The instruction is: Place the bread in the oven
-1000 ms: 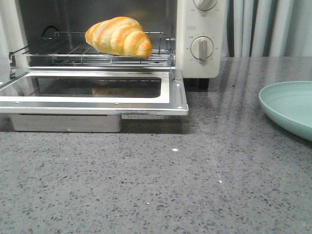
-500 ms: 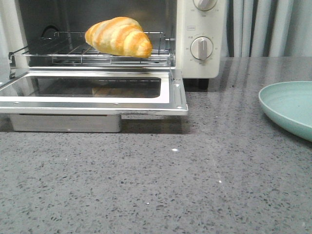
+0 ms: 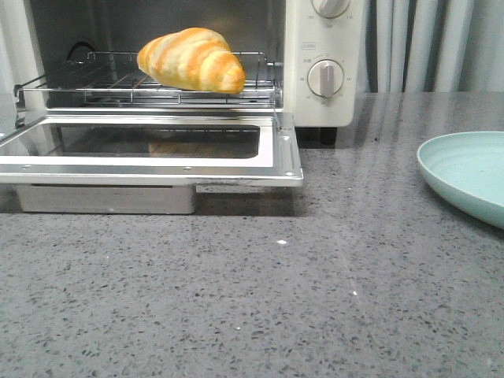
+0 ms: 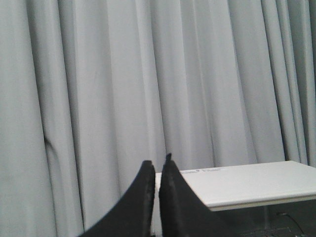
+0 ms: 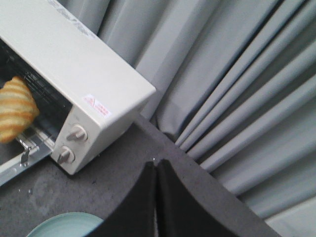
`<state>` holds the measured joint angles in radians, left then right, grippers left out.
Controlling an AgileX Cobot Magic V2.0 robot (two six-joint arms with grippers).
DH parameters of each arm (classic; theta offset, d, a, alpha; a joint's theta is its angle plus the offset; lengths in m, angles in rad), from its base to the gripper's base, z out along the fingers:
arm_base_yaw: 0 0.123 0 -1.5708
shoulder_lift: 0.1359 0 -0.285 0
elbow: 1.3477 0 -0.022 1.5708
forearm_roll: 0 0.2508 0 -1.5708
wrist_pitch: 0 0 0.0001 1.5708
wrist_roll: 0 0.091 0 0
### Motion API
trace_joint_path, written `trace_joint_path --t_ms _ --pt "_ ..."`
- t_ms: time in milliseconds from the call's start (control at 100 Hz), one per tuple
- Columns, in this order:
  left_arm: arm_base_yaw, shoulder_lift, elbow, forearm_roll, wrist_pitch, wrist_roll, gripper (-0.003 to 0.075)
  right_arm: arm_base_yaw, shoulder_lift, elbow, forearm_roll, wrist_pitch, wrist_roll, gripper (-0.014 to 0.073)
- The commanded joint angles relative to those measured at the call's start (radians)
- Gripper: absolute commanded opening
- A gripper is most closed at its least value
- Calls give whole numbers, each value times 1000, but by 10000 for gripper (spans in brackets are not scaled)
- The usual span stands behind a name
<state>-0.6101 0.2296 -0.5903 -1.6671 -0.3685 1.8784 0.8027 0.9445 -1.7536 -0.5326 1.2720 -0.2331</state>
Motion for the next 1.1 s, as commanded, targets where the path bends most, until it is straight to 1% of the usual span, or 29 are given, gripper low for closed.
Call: trace_joint_path --t_ms 0,160,240,400,500,640,710,770,810,950,1000,1090 --pt "-4 13 -7 11 19 5 -20 -1 -104 120 -59 -63 43 -57" --pt "-4 13 5 16 16 5 -20 -1 -287 380 -150 -124 166 -57" --pt "-4 13 9 47 -7 5 -20 -1 -373 498 -193 -145 233 -57" --pt "-4 13 22 72 -72 5 -20 -1 -498 719 -280 -165 399 -57" --pt "-4 13 36 87 -77 5 -20 -1 -559 838 -337 -174 505 -57" --pt "-4 13 64 106 -86 1 -20 -1 -614 967 -421 -181 661 -57" --pt "-4 13 75 106 -106 -6 -20 -1 -635 1014 -454 -211 737 -57" --pt "-4 13 83 111 -112 -20 -20 -1 -653 1052 -477 -259 773 -57" --pt "-4 13 91 126 -112 -34 -20 -1 -661 1086 -508 -318 823 -57" --pt "-4 13 119 223 -110 -155 -20 -1 -674 1176 -621 -470 970 -57" --pt "-4 13 128 223 -105 -165 -20 -1 -674 1201 -639 -504 997 -57" --pt "-4 13 139 195 -96 -165 -20 -1 -674 1228 -634 -524 1001 -57"
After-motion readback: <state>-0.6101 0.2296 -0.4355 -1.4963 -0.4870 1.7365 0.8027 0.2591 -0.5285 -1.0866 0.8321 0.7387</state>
